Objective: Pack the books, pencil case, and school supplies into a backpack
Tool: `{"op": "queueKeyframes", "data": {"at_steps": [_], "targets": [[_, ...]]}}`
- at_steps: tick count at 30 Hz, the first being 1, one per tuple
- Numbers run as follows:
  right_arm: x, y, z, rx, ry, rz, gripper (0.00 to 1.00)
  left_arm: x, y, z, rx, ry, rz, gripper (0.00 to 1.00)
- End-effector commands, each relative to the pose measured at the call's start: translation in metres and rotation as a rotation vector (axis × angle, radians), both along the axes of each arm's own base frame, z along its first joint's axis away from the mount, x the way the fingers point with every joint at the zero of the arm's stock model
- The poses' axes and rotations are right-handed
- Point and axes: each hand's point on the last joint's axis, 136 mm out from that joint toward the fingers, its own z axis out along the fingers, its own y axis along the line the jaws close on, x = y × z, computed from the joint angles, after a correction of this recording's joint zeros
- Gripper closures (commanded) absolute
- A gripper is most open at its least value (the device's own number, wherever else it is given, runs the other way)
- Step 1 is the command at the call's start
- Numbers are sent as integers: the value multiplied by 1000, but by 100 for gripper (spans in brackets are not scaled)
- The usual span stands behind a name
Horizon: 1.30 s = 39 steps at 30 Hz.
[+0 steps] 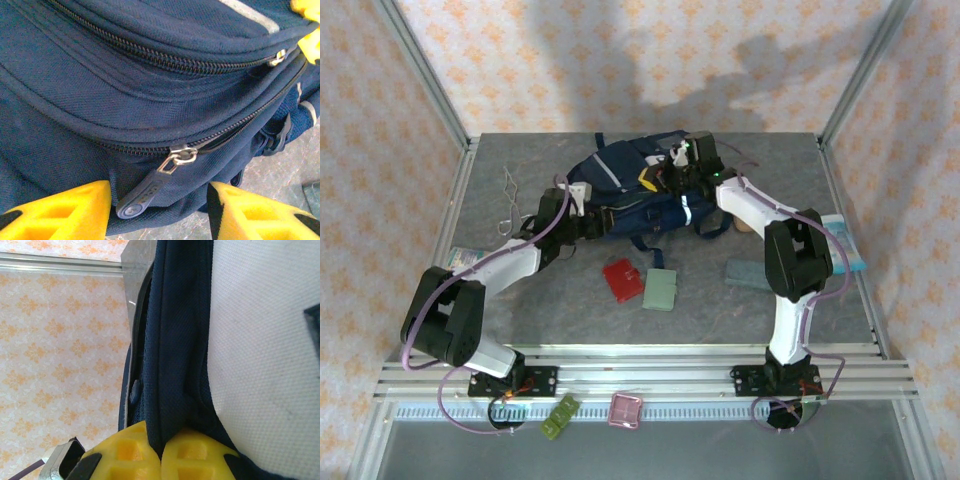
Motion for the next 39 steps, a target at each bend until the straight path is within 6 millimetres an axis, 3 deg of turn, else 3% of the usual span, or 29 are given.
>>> {"op": "queueKeyframes", "data": {"at_steps": [1,6,12,17,22,29,33,39], "targets": [[8,13,77,129,-250,52,100,9,-8,7,7,-24,-7,64],[6,13,77,130,-249,52,100,13,-8,-1,59,-7,1,99],[7,11,72,118,-246,47,100,10,5,-2,112,1,54,100],[10,2,63,64,-244,23,100,2,30,-8,194,51,130,100],[12,-14,46,-13,-237,-20,100,-4,57,-9,236,81,201,100],[12,-22,16,-87,-200,-45,100,-3,68,-3,268,76,225,100],[21,-25,13,-132,-210,-58,100,-7,55,-2,237,73,175,100],[44,-20,10,-173,-221,-63,100,-29,7,7,183,49,15,100]]}}
